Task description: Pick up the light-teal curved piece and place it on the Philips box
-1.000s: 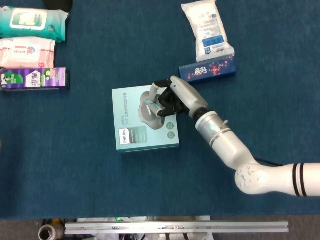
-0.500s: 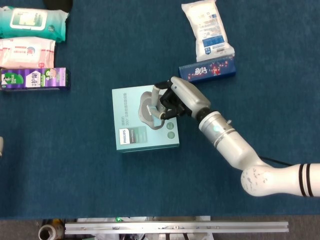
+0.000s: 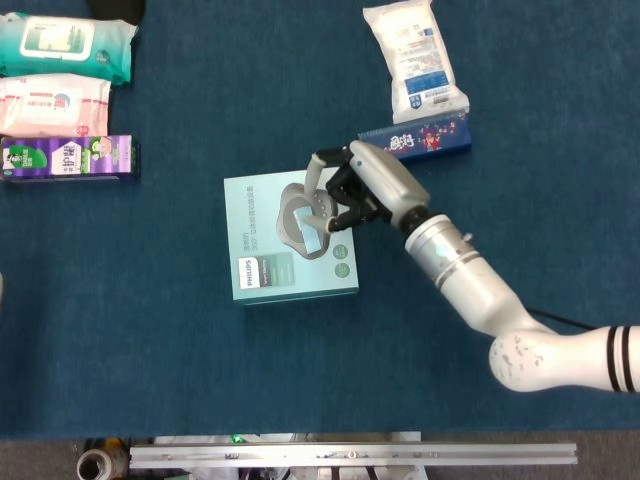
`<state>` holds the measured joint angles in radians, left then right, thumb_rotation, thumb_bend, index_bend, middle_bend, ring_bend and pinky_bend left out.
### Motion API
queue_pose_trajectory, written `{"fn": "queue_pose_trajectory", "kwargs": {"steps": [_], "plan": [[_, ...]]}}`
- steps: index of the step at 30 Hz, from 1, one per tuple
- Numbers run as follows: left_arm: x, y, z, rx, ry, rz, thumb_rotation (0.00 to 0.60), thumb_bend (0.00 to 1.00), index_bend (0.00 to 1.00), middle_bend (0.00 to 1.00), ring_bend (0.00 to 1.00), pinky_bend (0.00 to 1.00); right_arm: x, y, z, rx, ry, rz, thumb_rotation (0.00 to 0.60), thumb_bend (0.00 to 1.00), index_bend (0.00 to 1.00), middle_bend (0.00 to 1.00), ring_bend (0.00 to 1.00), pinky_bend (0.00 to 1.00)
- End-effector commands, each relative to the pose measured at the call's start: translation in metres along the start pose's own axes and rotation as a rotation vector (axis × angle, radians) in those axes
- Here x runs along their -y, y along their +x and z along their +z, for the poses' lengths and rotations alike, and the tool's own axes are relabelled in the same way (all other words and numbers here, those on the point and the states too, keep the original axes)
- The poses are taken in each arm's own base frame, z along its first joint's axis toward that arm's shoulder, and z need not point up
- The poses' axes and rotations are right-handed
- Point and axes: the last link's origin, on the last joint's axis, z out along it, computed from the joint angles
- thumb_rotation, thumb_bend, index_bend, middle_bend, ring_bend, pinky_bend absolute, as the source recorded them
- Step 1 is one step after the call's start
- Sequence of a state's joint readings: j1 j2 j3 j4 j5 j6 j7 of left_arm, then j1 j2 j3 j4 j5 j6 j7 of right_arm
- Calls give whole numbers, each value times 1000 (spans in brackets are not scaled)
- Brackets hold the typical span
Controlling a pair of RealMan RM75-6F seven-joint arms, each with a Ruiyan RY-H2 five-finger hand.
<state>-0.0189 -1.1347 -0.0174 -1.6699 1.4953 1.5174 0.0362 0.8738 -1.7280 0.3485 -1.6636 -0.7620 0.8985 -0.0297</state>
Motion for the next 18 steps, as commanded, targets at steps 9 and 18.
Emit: {"fn": "queue_pose_trajectory", "kwargs": {"steps": [9,18], "plan": [[-4,5,5,-6,-31,15,600,392,145,278,222,213,0,27,-10,-122,35,-51,600,64,458,995,1000,1000],[-17,6,19,28,-148,19,600,392,145,324,313,235,-12,75,-41,-319,66,-213,600,163,458,872,899,1000]]}}
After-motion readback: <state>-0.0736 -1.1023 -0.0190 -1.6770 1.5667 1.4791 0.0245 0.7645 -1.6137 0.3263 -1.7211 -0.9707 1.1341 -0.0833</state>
